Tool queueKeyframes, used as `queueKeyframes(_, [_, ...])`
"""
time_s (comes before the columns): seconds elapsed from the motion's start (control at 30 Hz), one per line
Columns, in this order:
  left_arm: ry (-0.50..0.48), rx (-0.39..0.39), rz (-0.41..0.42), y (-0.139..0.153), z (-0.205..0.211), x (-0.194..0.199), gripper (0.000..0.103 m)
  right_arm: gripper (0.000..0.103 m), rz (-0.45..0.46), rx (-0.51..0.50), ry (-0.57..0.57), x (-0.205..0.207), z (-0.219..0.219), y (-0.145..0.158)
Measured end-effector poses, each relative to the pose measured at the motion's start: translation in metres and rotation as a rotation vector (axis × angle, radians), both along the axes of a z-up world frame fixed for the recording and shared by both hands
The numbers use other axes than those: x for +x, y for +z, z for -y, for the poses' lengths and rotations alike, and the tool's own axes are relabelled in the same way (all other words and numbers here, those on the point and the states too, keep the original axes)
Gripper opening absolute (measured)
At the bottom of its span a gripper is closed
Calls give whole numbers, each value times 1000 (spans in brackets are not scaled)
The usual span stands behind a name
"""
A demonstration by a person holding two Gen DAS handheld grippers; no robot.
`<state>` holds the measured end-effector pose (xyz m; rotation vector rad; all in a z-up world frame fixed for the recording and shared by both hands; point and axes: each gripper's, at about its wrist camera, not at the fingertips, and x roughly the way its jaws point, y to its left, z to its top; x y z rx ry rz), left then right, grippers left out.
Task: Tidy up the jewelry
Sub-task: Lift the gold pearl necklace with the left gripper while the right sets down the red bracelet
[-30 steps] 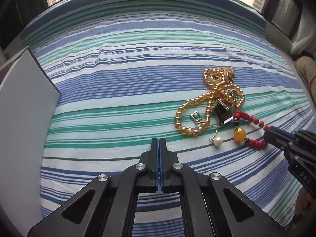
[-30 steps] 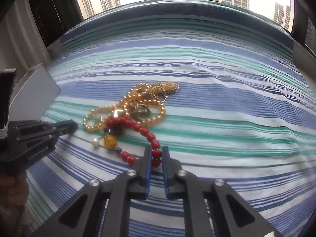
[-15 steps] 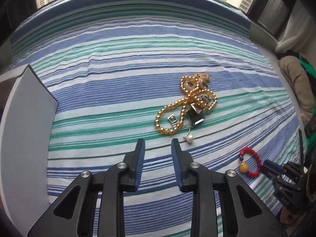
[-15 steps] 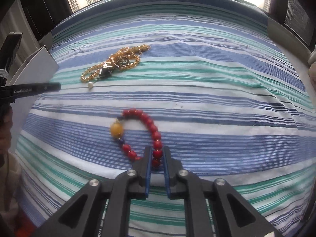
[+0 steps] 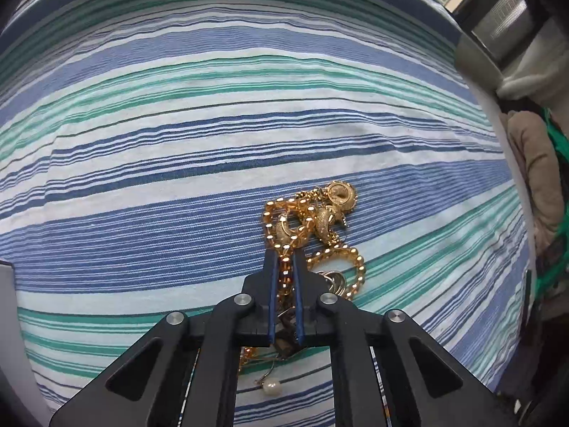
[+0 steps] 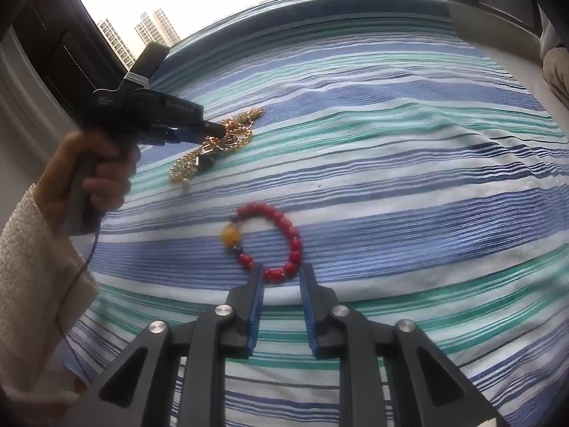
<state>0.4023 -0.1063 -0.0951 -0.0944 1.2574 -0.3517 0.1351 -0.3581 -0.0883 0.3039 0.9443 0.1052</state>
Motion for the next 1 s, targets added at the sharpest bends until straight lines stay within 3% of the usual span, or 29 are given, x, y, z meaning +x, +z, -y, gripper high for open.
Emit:
queueKeyframes(0.1, [21,-59,24,19,-12,-11,5,21,11,-3,-3,-3,-1,0])
queueKeyframes(0.3, [55,-193,143,90,-49,-54,5,21,31,29,-18,-15,2,4])
queueKeyframes(0.4, [74,-219,194,122,-71,-78,5,21,39,44,-25,-24,4,8])
queueKeyframes(0.53, [75,-226,229,139,-94,-121,5,21,55,43,-25,-32,0,15])
queueKeyframes(0.67, [34,-173,202,118,-102,-174,5,21,68,35,-18,-40,-6,18])
queueKeyframes(0.93, [52,-14,47,26,-132,-258,7,21,46,15,-7,-56,-22,13])
queueKeyframes(1.0, [88,14,55,19,-141,-269,18,23,26,2,10,-55,-31,9])
